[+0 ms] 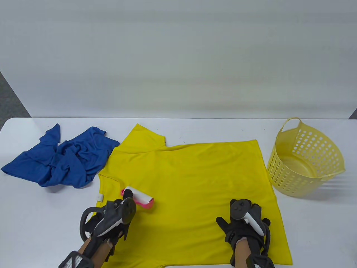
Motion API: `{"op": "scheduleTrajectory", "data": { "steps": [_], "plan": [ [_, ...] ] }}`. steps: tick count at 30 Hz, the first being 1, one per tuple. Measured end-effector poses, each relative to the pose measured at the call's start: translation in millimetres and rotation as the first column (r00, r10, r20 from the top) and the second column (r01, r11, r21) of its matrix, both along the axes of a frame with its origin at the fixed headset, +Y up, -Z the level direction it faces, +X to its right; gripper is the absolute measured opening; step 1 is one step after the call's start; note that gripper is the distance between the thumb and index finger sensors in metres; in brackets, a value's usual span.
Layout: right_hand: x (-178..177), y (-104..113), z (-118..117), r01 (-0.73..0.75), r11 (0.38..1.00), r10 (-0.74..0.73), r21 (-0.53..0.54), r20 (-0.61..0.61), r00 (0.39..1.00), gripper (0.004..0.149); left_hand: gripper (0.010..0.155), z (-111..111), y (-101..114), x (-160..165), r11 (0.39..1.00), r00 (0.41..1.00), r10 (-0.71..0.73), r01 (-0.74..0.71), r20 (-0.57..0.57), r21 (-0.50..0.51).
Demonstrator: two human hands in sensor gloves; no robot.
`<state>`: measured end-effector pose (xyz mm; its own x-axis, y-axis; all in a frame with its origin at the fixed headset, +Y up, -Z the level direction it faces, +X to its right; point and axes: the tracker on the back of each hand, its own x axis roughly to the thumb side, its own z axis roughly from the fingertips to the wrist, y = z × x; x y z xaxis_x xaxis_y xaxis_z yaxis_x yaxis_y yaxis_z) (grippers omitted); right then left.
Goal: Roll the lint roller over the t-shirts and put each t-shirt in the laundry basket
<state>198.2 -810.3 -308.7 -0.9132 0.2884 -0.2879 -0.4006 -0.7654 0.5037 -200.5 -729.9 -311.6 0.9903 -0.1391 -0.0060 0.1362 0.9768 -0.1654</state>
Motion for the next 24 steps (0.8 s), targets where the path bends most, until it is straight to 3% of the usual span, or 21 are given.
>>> {"op": "scheduleTrajectory", "data": {
  "steps": [6,9,11,13,18,21,24],
  "plan": [
    [-0.3,0.3,-0.1,0.002,1.0,-0.002,-0.019,-0.007,1.0,0.081,0.064,-74.3,-0.6,29.5,0.999,0.991,-0.05,0.047,-0.124,-0.026],
    [-0.3,0.5,-0.2,0.008,0.999,-0.008,-0.035,-0.008,1.0,0.081,0.064,-89.6,-0.1,39.6,0.998,0.987,-0.048,0.043,-0.155,-0.035],
    [-0.1,0.5,-0.3,0.008,0.999,-0.008,-0.032,-0.009,1.0,0.081,0.064,-87.2,0.6,40.7,0.998,0.987,-0.055,0.048,-0.148,-0.045],
    [-0.2,0.4,-0.2,0.009,0.999,-0.01,-0.032,-0.01,1.0,0.081,0.064,-73.9,0.6,39.3,0.996,0.988,-0.082,0.077,-0.134,-0.041],
    [-0.6,-0.1,0.1,-0.003,1.0,0.003,-0.006,-0.012,1.0,0.081,0.063,13.7,12.6,21.0,0.961,0.961,-0.273,0.274,0.045,-0.018],
    [-0.5,-0.1,0.0,-0.006,1.0,0.006,-0.002,-0.014,1.0,0.081,0.063,71.5,20.0,-0.1,0.963,0.96,-0.257,0.264,0.113,-0.05],
    [-0.4,0.0,-0.3,0.002,1.0,-0.002,-0.005,-0.012,1.0,0.081,0.062,102.9,23.0,-14.3,0.967,0.961,-0.239,0.249,0.135,-0.06]
  ]
}}
